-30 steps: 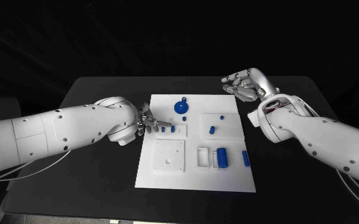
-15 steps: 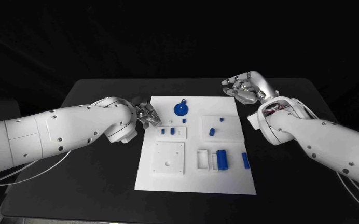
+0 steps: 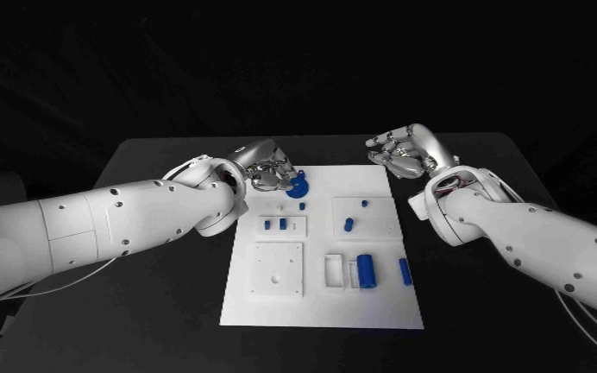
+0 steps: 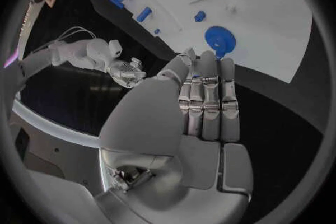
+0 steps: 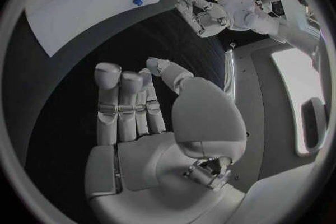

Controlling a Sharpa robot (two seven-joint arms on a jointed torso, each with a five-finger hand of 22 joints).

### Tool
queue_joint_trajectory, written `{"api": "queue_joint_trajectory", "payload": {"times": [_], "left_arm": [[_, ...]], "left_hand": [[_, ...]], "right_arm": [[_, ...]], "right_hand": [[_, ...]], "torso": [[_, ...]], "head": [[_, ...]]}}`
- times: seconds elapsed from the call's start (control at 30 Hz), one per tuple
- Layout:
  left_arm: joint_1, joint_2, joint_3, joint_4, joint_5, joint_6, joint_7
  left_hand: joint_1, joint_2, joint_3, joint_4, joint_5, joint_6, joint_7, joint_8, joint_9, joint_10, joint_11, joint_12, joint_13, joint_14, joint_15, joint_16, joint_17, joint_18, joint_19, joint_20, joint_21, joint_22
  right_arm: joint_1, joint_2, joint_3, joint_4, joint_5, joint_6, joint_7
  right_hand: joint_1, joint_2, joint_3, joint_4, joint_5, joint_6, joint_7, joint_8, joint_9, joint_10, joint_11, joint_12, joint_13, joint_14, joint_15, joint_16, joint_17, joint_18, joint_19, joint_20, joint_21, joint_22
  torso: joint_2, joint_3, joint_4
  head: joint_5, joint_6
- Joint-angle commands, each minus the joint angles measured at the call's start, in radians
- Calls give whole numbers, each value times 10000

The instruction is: Assemble the parts on the task board

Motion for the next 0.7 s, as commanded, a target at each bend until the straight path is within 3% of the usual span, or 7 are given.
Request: {"api": "queue_joint_trajectory", "payload": {"times": [0.03, 0.27, 0.47, 0.7], "left_arm": [[5, 181, 4, -138, -1557, 220, 1039], [-1, 590, 2, -467, -2723, 915, 947], [-27, 858, 3, -720, -3853, 1697, 721], [-150, 1081, 6, -1010, -4305, 2100, 554]], "left_hand": [[-102, -18, 11, -52, -50, -137, -3, -34, -59, -128, 40, -48, 0, 54, 55, -71, -15, 171, 68, 72, -117, -83], [-312, -153, 48, -96, -284, -234, 78, -28, -68, -492, 158, -50, -2, 180, 85, -60, 63, 195, 335, 117, -446, -242], [-488, -352, 32, 49, -454, -250, 15, -31, -66, -551, 141, -55, -3, 249, 59, 264, 281, 142, 691, 101, -836, -476], [-448, -404, 75, 172, -449, -377, -9, -30, -69, -827, 179, -57, -4, 249, 20, 1046, 633, 153, 979, 45, -843, -277]], "right_arm": [[-6, 12, 0, 20, 87, 32, 145], [-5, 25, -1, 37, 163, 53, 214], [-5, 18, -1, 78, 215, 79, 256], [-4, 3, -1, 158, 253, 103, 288]], "right_hand": [[-84, -36, 41, -62, 22, -82, 9, -37, -9, 176, -31, -423, -516, -154, -3, -441, -361, 122, -105, -1, -580, 324], [-121, -39, -113, -47, -178, -97, 54, -41, -11, 543, 15, -2598, -2659, -229, 33, -879, -1148, 213, -172, 21, -2826, -507], [-29, 43, -317, -42, -264, -155, 100, -35, -10, 1255, 106, -5011, -4951, -302, 82, -776, -1380, 198, -10, 45, -3165, -674], [-15, 125, -515, -44, -235, -294, 171, -39, -14, 1998, 244, -6854, -6466, -298, 147, -673, -1611, 275, 187, 105, -3426, -711]], "torso": [[29, 0, -27], [83, 20, -82], [136, 23, -101], [190, 20, -116]], "head": [[-65, 53], [-45, 121], [-53, 151], [-52, 184]]}}
